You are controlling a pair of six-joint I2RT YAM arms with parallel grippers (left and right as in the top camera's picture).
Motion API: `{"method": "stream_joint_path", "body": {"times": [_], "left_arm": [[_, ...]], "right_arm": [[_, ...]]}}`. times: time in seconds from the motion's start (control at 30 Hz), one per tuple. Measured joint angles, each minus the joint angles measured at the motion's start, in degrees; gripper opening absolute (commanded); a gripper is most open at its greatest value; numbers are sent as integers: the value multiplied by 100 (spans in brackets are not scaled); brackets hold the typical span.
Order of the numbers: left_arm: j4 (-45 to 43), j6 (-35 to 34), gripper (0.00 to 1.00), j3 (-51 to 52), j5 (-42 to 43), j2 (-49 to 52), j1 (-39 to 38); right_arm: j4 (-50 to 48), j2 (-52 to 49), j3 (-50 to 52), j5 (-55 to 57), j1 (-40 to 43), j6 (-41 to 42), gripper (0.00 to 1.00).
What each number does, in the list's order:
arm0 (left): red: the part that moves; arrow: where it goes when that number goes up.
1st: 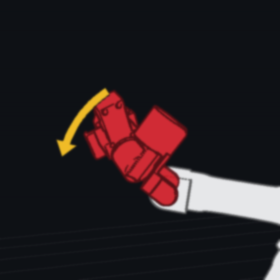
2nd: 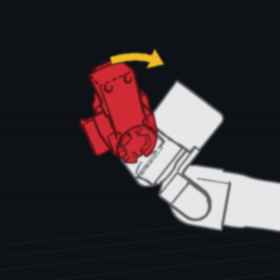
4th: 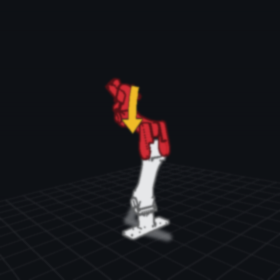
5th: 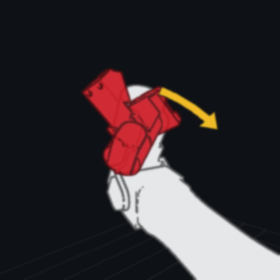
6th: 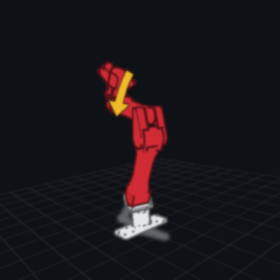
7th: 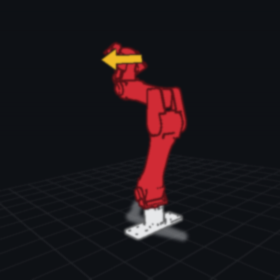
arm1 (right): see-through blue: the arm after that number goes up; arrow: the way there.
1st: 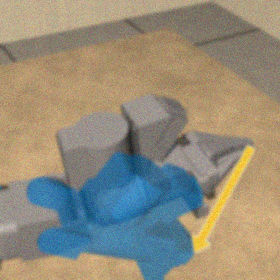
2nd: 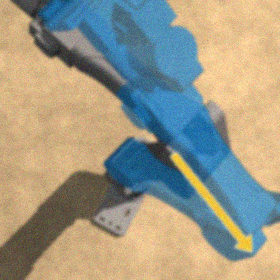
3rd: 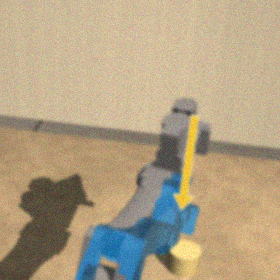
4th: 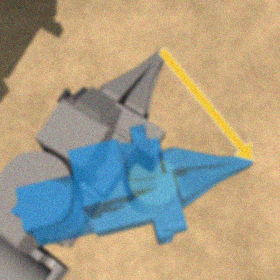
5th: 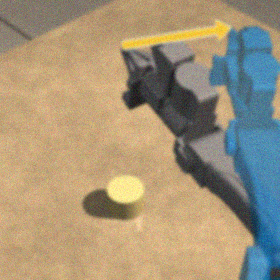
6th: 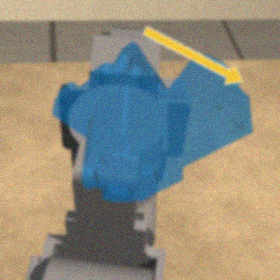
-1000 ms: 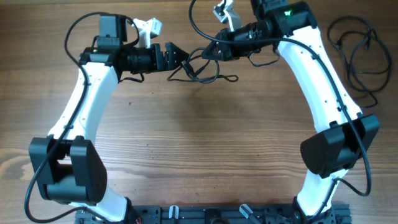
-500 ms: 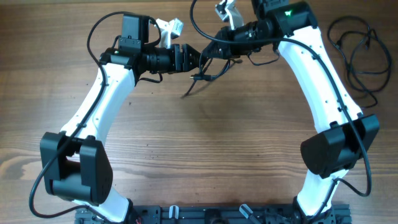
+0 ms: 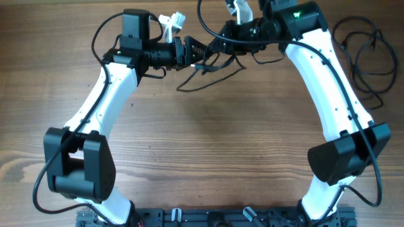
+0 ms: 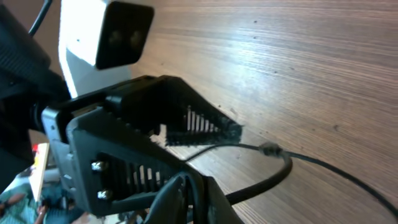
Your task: Untangle cables
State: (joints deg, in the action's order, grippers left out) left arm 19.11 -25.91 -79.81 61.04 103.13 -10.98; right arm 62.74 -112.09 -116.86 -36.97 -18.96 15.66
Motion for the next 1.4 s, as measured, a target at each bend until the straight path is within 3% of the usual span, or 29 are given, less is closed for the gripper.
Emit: {"method": "stream_joint_path", "body": {"times": [0.13, 0.33, 0.6, 0.7, 0.8, 0.93, 1.03, 1.2, 1.4], "left_arm": [[-387, -15, 69, 11, 876, -20, 13], [-417, -15, 67, 11, 1506, -61, -48], [-271, 11, 61, 2, 1574, -63, 28], [531, 214, 62, -31, 793, -76, 42], [1150, 291, 65, -39, -935, -70, -111], [713, 306, 65, -46, -2896, 103, -737], [337, 247, 61, -52, -3764, 525, -1093], [2, 114, 63, -50, -4612, 1235, -1231], [-407, 20, 64, -48, -4975, 1838, -1248]], "right_arm": [[111, -61, 37, 1134, 33, 229, 69], [461, -138, 105, 2306, 33, 428, 80], [568, -138, 107, 2549, 52, 334, 84], [581, -138, 107, 2557, 79, 234, 85], [577, -138, 111, 2566, 146, 203, 85], [584, -138, 111, 2566, 343, 203, 85], [662, -138, 111, 2568, 455, 201, 85], [715, -138, 111, 2568, 463, 199, 85], [717, -138, 111, 2568, 463, 72, 85]]}}
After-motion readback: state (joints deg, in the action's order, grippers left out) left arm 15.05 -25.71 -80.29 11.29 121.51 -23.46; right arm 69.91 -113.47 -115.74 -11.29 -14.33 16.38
